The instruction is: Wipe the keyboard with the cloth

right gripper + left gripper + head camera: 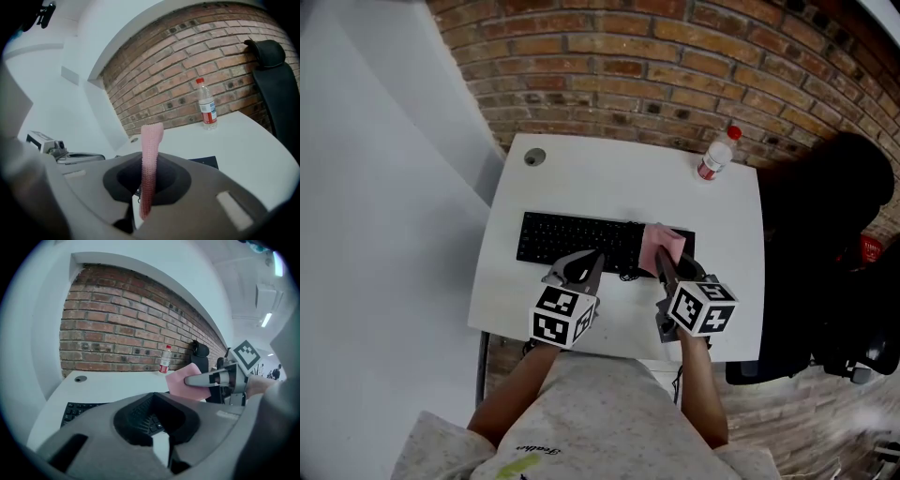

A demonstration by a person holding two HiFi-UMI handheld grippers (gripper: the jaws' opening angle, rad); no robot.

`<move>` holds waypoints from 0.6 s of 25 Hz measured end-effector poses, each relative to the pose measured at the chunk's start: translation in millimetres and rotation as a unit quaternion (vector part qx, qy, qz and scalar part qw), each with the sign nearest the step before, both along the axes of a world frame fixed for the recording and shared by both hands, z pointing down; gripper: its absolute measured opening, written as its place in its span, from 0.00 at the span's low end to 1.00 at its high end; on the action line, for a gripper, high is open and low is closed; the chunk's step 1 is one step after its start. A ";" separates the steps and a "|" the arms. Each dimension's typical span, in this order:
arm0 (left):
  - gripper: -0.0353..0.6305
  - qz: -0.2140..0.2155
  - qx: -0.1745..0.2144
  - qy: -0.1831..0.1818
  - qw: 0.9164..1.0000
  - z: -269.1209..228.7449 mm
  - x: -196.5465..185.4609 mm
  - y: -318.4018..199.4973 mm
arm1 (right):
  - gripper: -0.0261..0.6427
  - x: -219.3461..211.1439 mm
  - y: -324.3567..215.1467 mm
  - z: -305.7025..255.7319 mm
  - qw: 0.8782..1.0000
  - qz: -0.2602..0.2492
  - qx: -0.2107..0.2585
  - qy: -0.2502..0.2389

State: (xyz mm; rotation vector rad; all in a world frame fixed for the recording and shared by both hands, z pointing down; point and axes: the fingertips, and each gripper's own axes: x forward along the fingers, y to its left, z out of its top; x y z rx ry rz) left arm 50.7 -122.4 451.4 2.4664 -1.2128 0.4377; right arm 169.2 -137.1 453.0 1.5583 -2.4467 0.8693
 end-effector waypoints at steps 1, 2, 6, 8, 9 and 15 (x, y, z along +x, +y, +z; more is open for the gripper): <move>0.04 -0.002 0.001 0.000 1.000 -1.8 -5.7 -0.9 | 0.07 -5.7 -0.3 -2.7 1.000 -0.002 0.003 0.004; 0.04 -0.003 0.001 0.001 1.000 -3.5 -11.5 -1.6 | 0.07 -11.3 -0.8 -5.5 1.000 -0.002 0.007 0.007; 0.04 -0.007 0.000 0.007 1.000 -10.3 -35.9 -4.6 | 0.07 -35.2 -2.0 -15.8 1.000 -0.002 0.018 0.019; 0.04 0.000 -0.001 0.008 1.000 -11.8 -45.6 -5.2 | 0.07 -48.2 -1.4 -20.1 0.999 -0.005 0.024 0.028; 0.04 0.003 -0.001 0.008 1.000 -12.3 -49.6 -5.5 | 0.07 -54.7 -0.8 -22.4 0.999 -0.007 0.027 0.032; 0.04 0.025 0.003 0.010 1.000 -15.9 -65.4 -7.7 | 0.07 -82.0 4.6 -34.8 0.995 -0.006 0.055 0.081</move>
